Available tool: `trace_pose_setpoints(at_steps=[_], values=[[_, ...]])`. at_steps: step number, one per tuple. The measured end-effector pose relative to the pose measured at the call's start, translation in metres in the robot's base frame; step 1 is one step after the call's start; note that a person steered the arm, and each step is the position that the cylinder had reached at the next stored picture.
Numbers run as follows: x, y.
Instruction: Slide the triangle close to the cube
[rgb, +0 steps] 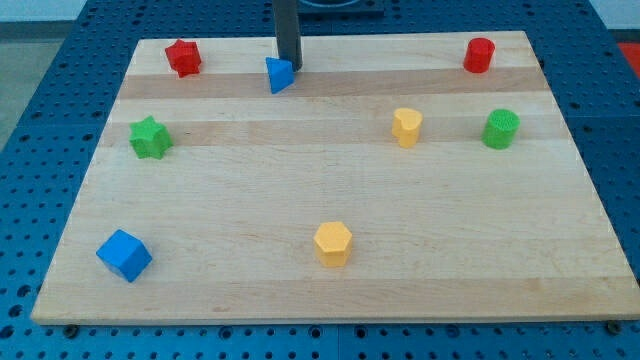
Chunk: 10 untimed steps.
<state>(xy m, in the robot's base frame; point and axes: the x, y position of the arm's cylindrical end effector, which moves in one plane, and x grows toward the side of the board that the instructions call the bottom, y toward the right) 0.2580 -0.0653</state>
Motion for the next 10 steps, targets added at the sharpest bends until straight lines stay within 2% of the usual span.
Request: trace_pose_setpoints(at_steps=[4,8,9,10], values=[[0.113,-0.072],[0.247,-0.095],[0.243,-0.087],[0.192,-0.022]])
